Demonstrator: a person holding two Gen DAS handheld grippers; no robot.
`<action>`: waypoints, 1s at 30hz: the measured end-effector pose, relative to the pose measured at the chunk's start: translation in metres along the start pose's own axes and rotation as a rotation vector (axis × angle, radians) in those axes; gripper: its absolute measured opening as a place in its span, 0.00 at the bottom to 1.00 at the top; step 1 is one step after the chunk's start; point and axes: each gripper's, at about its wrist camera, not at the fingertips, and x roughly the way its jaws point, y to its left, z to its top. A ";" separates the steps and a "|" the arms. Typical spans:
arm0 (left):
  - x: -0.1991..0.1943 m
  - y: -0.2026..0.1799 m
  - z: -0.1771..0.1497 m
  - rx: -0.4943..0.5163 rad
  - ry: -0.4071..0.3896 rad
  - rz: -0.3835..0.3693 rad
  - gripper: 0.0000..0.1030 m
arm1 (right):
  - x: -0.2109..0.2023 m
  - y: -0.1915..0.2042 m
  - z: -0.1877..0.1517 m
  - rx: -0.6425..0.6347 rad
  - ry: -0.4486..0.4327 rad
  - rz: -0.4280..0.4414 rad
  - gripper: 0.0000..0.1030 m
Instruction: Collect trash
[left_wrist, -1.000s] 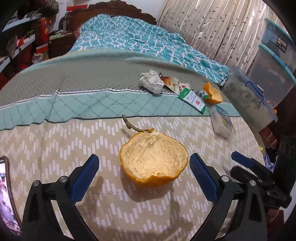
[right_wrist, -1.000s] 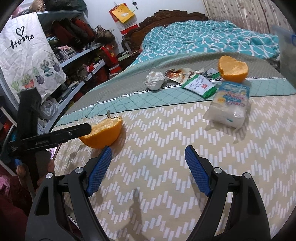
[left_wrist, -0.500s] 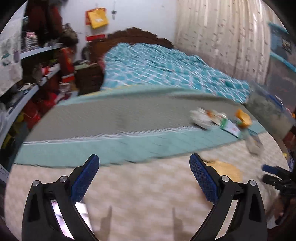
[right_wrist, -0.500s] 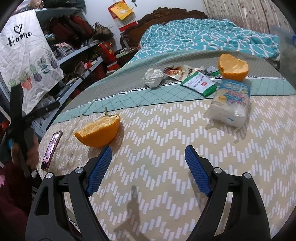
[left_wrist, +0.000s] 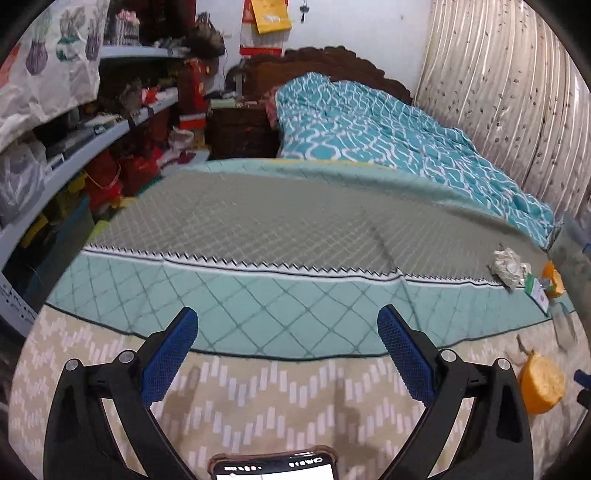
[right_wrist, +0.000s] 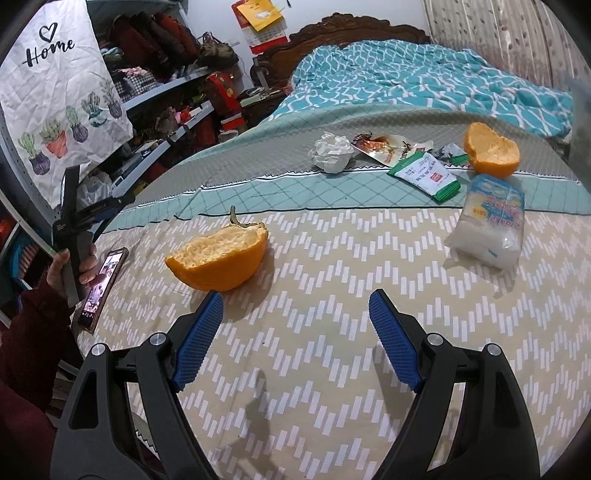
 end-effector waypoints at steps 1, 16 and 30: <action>-0.002 0.000 0.000 0.006 -0.006 0.005 0.91 | 0.000 0.000 0.000 0.003 0.001 0.003 0.79; -0.100 -0.091 0.045 0.125 -0.179 -0.118 0.92 | -0.009 -0.018 -0.001 0.043 -0.038 0.020 0.79; -0.062 -0.195 -0.011 0.246 -0.064 -0.214 0.92 | -0.014 -0.037 -0.002 0.094 -0.058 0.025 0.79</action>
